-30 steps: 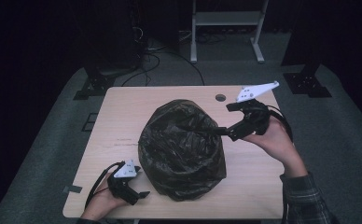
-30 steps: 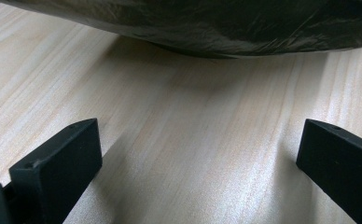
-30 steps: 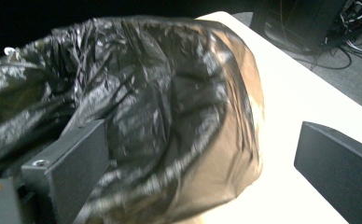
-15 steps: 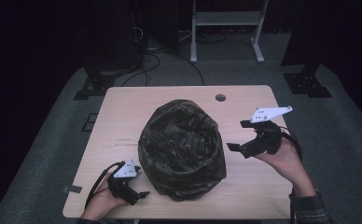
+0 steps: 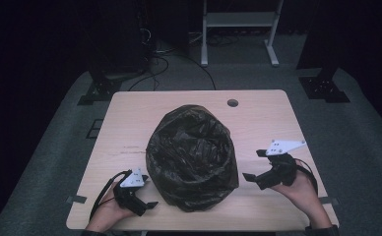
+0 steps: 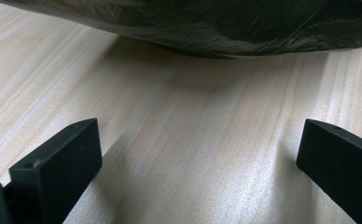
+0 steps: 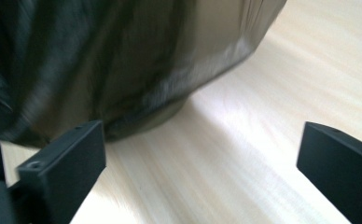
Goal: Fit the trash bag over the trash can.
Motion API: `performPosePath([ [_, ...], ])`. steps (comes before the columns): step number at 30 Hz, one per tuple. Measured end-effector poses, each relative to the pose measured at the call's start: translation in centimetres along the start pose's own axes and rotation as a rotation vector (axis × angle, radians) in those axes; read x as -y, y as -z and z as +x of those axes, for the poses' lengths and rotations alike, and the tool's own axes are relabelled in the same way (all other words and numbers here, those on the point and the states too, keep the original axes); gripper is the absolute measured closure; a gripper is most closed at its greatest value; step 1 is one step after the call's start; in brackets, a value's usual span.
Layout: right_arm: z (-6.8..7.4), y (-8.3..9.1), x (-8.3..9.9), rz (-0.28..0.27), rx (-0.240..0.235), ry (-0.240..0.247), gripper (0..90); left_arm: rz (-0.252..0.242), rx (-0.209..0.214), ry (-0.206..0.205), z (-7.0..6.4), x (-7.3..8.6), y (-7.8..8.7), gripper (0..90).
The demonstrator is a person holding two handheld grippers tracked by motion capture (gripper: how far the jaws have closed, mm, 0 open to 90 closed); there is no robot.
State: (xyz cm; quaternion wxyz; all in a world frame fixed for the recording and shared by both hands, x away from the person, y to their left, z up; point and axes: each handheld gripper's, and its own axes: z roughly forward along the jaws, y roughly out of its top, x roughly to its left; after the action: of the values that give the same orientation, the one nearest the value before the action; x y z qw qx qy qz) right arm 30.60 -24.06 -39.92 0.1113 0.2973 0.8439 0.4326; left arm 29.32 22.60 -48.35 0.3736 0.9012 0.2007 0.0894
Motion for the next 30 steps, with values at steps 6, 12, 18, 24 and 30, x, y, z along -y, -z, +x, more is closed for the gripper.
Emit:
performPosePath([
  [6,0.7,-2.1,2.9,0.072,0.006,-0.012,0.0,0.0,0.0,0.0,0.0,0.0,0.0,0.0],
  [12,1.2,-3.3,4.2,0.129,0.029,-0.012,0.0,0.0,0.0,0.0,0.0,0.0,0.0,0.0],
  [18,1.8,-4.3,5.4,0.129,0.042,0.004,0.0,0.0,0.0,0.0,0.0,0.0,0.0,0.0],
  [24,2.0,-5.3,6.3,0.148,0.055,0.013,0.0,0.0,0.0,0.0,0.0,0.0,0.0,0.0],
  [30,2.4,-6.0,6.6,0.147,0.054,0.029,0.0,0.0,0.0,0.0,0.0,0.0,0.0,0.0],
])
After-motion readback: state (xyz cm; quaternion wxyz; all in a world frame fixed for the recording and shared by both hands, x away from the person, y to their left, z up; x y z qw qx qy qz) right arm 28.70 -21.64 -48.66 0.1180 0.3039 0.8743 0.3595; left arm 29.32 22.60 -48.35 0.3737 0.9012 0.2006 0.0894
